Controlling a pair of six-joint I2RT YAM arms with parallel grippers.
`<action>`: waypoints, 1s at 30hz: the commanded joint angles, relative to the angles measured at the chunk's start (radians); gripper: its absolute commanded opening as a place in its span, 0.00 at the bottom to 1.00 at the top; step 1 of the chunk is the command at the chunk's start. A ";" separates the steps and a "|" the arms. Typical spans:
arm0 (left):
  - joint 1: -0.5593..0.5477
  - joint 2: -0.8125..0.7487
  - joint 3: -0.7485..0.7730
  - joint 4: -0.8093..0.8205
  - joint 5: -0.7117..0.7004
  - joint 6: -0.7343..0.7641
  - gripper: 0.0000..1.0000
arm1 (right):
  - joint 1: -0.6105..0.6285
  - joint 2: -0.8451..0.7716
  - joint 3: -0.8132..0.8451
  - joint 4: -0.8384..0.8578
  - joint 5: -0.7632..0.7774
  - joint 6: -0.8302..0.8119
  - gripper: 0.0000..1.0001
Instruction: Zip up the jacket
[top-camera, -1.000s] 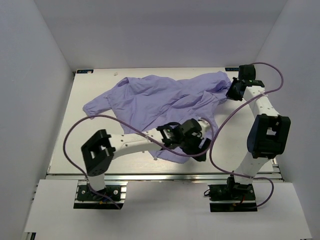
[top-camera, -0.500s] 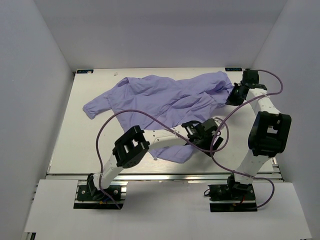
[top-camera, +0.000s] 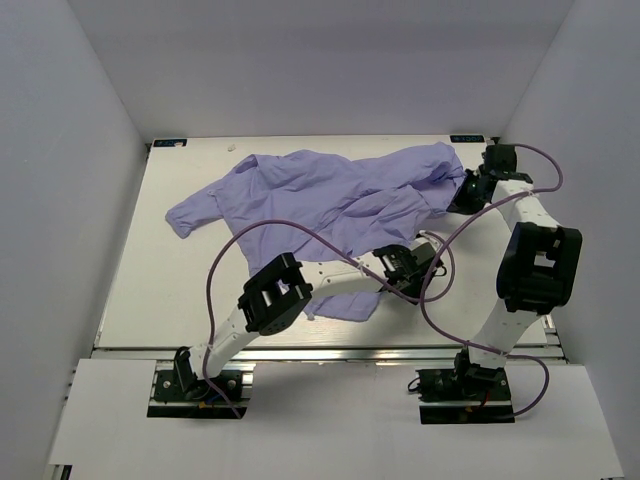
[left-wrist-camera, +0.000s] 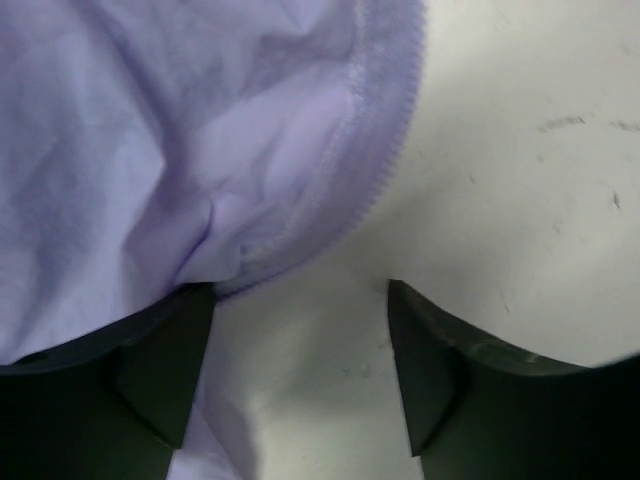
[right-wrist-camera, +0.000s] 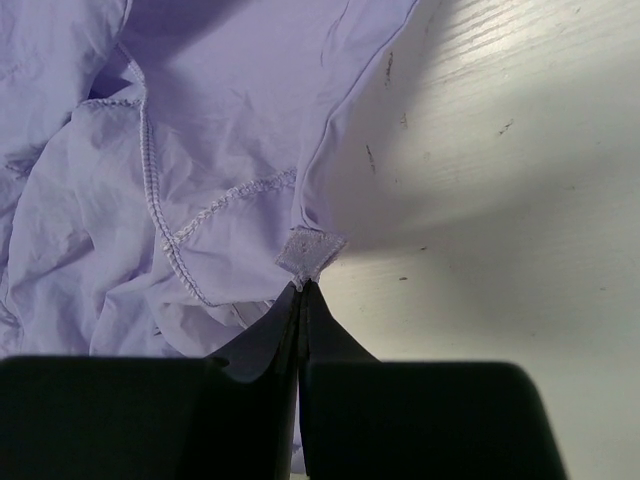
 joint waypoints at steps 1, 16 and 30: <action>0.008 0.038 0.038 -0.036 -0.082 -0.025 0.77 | -0.003 -0.039 -0.027 0.036 -0.040 -0.019 0.00; 0.063 0.099 0.090 -0.078 -0.101 -0.054 0.00 | -0.005 -0.080 -0.081 0.059 -0.037 -0.024 0.00; 0.060 -0.594 -0.557 0.436 0.519 -0.028 0.00 | -0.005 -0.102 -0.092 0.076 -0.019 -0.027 0.00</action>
